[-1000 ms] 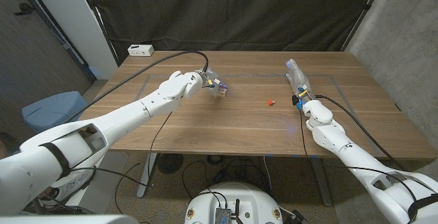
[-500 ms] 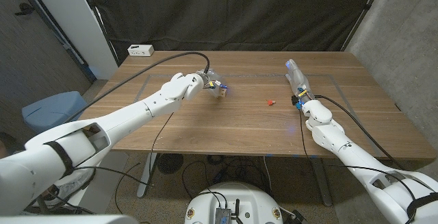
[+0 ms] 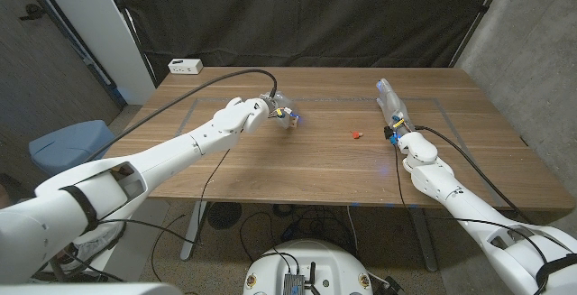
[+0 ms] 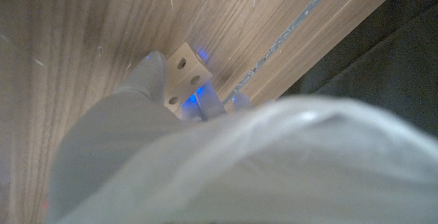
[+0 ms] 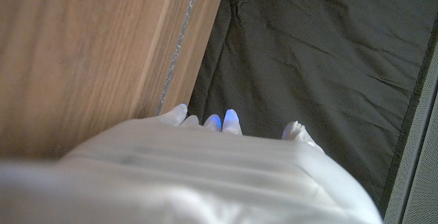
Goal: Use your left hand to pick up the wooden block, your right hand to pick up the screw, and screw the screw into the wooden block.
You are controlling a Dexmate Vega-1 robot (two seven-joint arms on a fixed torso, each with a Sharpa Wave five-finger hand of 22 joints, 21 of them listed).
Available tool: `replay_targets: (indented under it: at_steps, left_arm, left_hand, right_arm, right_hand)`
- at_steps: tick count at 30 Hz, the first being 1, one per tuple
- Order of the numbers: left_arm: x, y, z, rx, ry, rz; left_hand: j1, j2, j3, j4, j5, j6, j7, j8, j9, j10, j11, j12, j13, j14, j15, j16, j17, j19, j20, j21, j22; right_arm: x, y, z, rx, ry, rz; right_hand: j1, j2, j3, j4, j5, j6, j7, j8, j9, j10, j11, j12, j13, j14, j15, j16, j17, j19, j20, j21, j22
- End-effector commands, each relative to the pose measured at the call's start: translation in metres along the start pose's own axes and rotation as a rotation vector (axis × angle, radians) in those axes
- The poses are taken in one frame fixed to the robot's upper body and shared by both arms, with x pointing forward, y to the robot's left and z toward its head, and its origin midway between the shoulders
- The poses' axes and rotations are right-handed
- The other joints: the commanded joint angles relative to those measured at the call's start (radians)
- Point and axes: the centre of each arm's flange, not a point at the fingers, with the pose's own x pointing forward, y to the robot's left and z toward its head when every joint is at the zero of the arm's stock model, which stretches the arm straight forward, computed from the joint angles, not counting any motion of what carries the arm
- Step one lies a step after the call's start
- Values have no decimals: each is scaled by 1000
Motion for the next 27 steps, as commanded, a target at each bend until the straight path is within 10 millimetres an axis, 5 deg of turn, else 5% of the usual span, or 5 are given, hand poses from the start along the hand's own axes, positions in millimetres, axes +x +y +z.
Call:
replay_targets:
  at_steps: [1,27]
  left_arm:
    - [1,-1,1,-3,2,28]
    - [-1,-2,5,3,14,111]
  left_hand:
    - [20,2,-12,0,-3,43,-1,9,3,35,0,15,13,28,-64,7,2,21,-1,8,4]
    - [84,8,-66,2,0,312,-1,54,6,256,-3,82,82,179,-118,12,6,120,-45,7,4]
  right_arm:
    - [2,-1,-2,-2,7,2]
    - [2,-2,-4,-4,12,4]
  right_hand:
    - [-1,-4,7,1,7,-8,-1,7,2,6,-7,4,4,-8,-13,3,1,3,-7,6,5]
    - [-3,-4,11,-1,6,-6,0,8,3,12,-6,5,4,-2,-14,4,1,7,-7,7,5]
